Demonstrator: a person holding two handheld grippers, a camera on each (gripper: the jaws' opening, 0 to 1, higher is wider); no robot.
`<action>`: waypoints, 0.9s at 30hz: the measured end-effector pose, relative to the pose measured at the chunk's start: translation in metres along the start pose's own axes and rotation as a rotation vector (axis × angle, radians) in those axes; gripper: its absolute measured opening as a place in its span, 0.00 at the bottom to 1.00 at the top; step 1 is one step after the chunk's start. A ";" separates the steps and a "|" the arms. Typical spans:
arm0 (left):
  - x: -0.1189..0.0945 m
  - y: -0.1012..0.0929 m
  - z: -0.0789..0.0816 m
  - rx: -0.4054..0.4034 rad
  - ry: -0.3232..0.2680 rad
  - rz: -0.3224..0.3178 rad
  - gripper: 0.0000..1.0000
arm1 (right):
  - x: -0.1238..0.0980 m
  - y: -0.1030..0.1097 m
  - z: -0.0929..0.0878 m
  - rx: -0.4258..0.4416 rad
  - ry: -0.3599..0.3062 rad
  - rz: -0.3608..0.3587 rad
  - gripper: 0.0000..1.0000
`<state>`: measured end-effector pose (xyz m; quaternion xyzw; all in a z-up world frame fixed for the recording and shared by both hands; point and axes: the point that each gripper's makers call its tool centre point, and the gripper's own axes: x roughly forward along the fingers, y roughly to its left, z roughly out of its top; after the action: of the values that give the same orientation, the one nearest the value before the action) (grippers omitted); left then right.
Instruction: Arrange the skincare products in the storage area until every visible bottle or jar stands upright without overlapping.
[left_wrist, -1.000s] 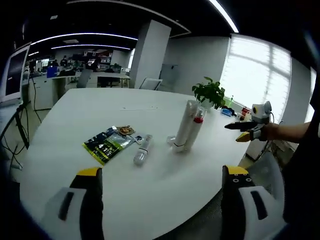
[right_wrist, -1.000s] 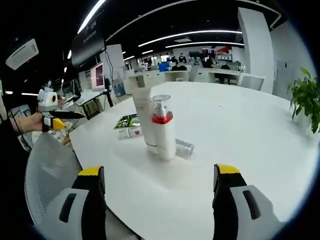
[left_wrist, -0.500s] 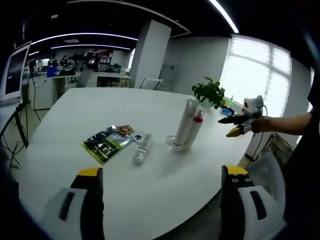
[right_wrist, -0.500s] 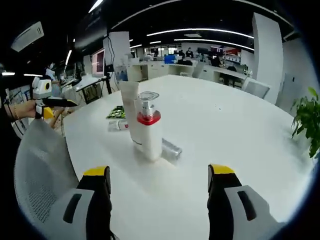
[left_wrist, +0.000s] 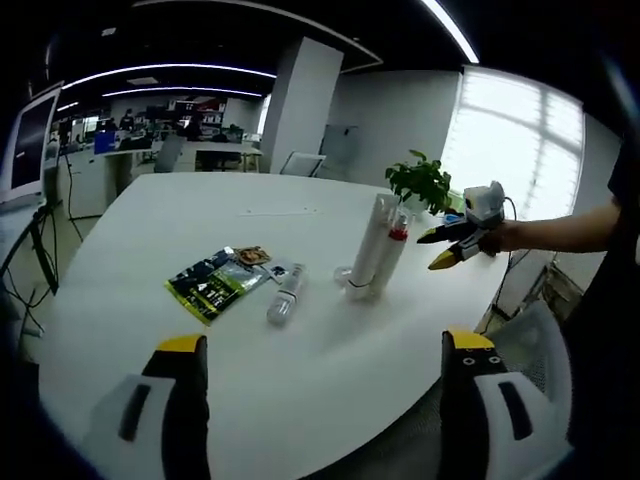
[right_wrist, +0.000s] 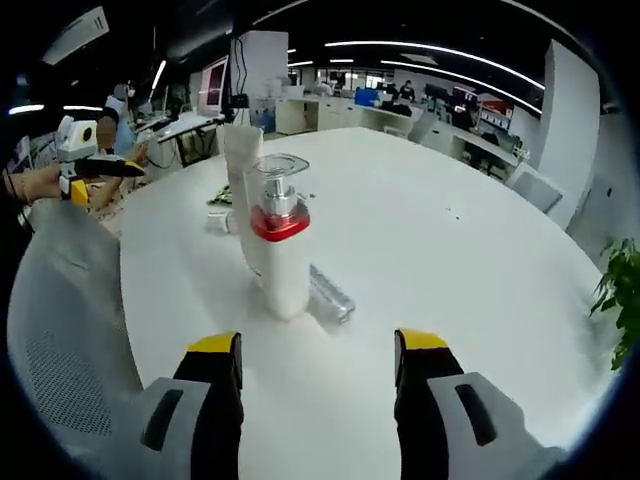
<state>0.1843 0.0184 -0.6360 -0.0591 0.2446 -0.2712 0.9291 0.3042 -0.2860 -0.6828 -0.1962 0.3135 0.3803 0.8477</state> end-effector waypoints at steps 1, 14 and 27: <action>0.000 -0.001 -0.001 0.001 0.004 0.000 0.89 | 0.002 -0.004 -0.005 -0.026 0.044 -0.016 0.54; 0.000 0.004 -0.003 -0.004 0.012 0.018 0.88 | 0.043 -0.015 -0.003 -0.099 0.117 0.065 0.50; 0.000 0.009 -0.008 -0.007 0.043 0.042 0.87 | 0.083 -0.018 -0.010 -0.202 0.194 0.156 0.46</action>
<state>0.1846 0.0259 -0.6451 -0.0515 0.2668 -0.2517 0.9289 0.3572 -0.2600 -0.7448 -0.2912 0.3686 0.4537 0.7573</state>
